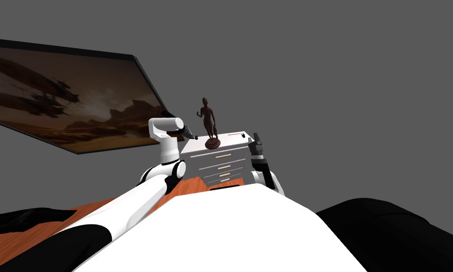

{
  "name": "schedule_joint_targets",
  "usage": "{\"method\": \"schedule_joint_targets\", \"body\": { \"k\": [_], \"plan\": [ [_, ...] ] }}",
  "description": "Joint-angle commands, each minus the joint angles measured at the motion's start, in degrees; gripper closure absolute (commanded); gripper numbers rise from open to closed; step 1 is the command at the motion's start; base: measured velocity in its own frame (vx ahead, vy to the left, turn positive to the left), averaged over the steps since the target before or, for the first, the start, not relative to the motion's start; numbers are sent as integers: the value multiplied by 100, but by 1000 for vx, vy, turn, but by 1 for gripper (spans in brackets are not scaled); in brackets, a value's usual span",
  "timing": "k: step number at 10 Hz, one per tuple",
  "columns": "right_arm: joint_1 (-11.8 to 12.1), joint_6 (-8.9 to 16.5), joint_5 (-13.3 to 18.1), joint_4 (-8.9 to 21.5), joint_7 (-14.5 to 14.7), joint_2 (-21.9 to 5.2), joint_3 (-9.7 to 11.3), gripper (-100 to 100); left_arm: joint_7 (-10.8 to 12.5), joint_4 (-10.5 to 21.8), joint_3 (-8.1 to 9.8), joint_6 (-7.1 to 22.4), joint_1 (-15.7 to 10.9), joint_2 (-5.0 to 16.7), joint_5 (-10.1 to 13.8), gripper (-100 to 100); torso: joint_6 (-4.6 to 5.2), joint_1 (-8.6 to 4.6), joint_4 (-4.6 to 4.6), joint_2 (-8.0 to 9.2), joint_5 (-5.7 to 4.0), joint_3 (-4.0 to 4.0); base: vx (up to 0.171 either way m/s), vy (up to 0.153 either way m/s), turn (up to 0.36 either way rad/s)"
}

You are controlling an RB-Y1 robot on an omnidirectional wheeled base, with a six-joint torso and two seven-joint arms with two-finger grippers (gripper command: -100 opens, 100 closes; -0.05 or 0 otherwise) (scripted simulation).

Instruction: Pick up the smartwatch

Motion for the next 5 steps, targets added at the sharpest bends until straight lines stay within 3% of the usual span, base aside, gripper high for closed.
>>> {"method": "schedule_joint_targets", "body": {
  "k": [1,4,5],
  "plan": [
    [0,0,0,0,0,0,0,0,5,170,124,286,-16,29,54,-100,0,0,0,0,0,0,93,-84,39],
    [1,0,0,0,0,0,0,0,14,394,259,634,36,23,110,-100,1,-3,-5,-19,-1,-12,115,-71,25],
    [0,0,0,0,0,0,0,0,-6,357,254,555,33,44,116,-100,1,3,-4,-16,1,-10,42,-23,6]
  ]
}}
